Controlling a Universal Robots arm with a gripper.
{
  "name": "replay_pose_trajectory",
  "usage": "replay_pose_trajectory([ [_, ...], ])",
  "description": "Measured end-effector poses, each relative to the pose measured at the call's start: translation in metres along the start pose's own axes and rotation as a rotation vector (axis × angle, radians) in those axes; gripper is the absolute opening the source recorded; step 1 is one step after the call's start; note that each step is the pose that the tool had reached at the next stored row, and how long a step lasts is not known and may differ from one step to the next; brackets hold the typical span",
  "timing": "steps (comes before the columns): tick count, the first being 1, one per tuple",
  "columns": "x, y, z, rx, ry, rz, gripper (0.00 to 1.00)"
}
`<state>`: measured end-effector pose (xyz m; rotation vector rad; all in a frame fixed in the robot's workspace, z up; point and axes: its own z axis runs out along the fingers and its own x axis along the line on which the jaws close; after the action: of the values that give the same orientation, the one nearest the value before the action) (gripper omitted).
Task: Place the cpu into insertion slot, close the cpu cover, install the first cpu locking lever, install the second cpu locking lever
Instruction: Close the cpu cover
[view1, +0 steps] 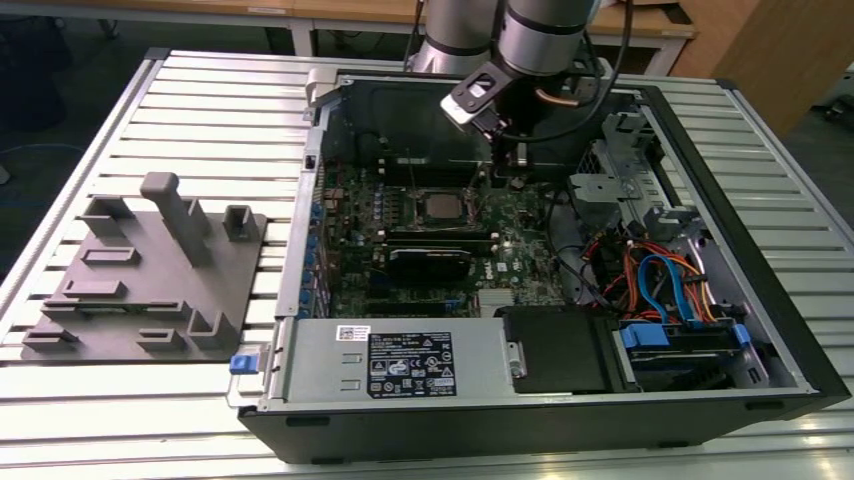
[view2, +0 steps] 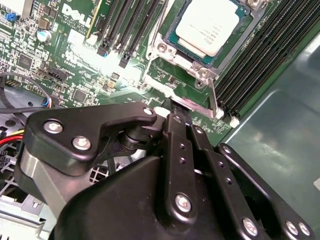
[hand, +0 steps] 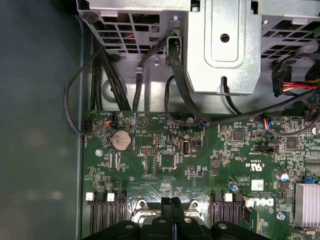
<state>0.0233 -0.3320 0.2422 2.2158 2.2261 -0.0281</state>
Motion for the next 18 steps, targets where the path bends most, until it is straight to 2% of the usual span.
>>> replay_pose_trajectory([
  [10, 0.0000, -0.0008, -0.0003, 0.0000, 0.0001, 0.000, 0.10],
  [18, 0.0000, -0.0050, -0.0008, 0.0001, 0.0006, 0.000, 0.10],
])
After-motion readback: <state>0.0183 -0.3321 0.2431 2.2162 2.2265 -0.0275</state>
